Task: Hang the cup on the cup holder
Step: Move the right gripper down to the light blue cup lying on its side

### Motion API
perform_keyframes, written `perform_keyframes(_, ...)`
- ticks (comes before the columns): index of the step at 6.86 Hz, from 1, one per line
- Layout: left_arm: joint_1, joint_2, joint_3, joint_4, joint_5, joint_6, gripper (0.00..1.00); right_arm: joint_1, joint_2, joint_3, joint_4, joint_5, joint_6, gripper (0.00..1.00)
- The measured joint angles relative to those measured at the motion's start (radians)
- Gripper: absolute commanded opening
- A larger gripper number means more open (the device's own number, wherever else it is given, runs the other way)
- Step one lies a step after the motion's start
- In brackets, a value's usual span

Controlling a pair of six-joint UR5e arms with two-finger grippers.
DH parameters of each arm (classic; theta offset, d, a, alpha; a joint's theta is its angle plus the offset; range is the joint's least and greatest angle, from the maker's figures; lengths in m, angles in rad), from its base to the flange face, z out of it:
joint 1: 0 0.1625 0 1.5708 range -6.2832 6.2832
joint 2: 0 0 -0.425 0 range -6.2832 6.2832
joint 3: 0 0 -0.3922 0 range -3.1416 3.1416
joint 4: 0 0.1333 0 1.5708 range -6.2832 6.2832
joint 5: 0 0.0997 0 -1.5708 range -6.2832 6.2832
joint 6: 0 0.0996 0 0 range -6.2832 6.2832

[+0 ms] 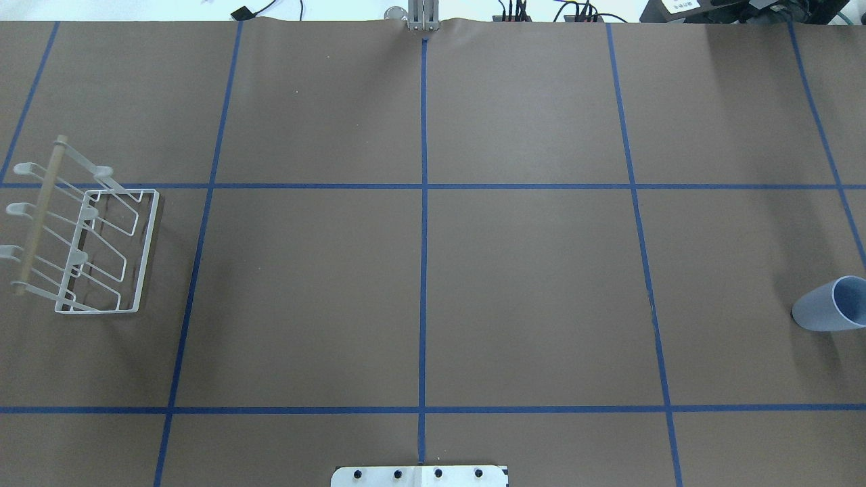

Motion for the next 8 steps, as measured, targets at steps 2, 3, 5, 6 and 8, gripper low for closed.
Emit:
perform_keyframes(2, -0.001, 0.001, -0.007, 0.002, -0.001, -0.002, 0.99, 0.000, 0.000, 0.002, 0.000, 0.000, 0.000, 1.00)
perform_keyframes(3, -0.001, 0.001, -0.010, 0.003, 0.000, -0.002, 0.99, 0.000, -0.001, 0.007, 0.000, 0.000, -0.001, 1.00)
perform_keyframes(5, -0.001, 0.002, -0.011, 0.003, 0.003, -0.005, 0.99, -0.002, -0.023, 0.066, 0.009, 0.024, -0.005, 1.00)
perform_keyframes(6, -0.001, 0.003, -0.012, 0.002, 0.000, -0.007, 0.99, -0.012, -0.044, 0.123, 0.012, 0.049, -0.007, 1.00)
perform_keyframes(8, -0.001, 0.004, -0.012, 0.000, -0.001, -0.008, 0.99, -0.063, -0.129, 0.241, 0.051, 0.084, 0.022, 1.00)
